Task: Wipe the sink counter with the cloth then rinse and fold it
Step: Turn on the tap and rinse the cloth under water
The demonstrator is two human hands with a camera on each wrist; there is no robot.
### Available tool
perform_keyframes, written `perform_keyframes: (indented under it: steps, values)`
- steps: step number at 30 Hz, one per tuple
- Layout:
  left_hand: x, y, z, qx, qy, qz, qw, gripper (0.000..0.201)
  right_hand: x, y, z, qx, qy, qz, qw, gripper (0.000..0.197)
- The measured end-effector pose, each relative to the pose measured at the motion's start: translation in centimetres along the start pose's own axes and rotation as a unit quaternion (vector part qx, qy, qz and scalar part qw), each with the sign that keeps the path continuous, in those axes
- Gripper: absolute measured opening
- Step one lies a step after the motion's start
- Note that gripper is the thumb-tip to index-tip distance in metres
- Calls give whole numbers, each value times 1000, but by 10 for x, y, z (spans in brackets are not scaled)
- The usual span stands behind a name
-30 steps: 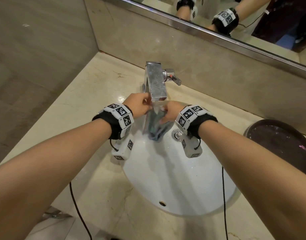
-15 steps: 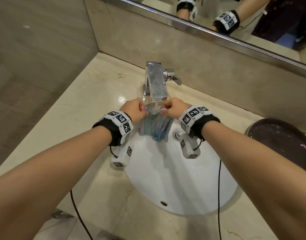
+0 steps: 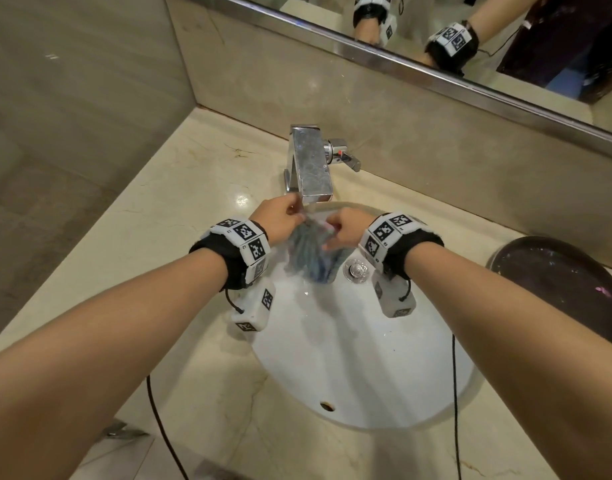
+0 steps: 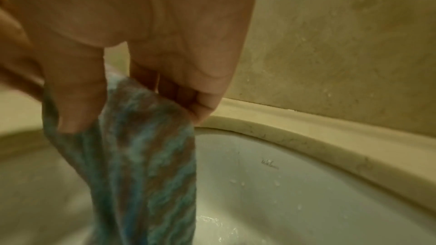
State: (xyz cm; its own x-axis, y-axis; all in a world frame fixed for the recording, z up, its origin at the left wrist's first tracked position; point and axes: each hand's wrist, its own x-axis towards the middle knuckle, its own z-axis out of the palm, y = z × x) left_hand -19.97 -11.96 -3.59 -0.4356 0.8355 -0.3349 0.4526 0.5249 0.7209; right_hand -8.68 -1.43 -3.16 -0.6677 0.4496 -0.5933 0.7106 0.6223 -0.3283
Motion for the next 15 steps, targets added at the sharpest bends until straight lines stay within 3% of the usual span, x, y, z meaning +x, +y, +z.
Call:
perform_keyframes:
  steps: [3, 5, 7, 11, 14, 15]
  values:
    - [-3, 3, -2, 3, -12, 6, 1000, 24, 12, 13, 10, -108, -46, 48, 992, 15]
    - [-3, -1, -4, 8, -19, 7, 1000, 18, 13, 16, 10, -113, -37, 56, 991, 10]
    - [-1, -9, -6, 23, -16, -7, 1000, 8, 5, 9, 4, -72, -10, 43, 996, 5]
    - [-2, -25, -10, 75, -40, -54, 995, 27, 2, 2, -6, 90, 71, 12, 993, 7]
    - [-6, -27, -12, 123, -77, -77, 986, 2, 2, -3, -9, 155, 62, -13, 986, 14]
    - [-6, -28, -11, 129, -81, -78, 985, 10, 0, -7, -9, 167, 51, -21, 984, 8]
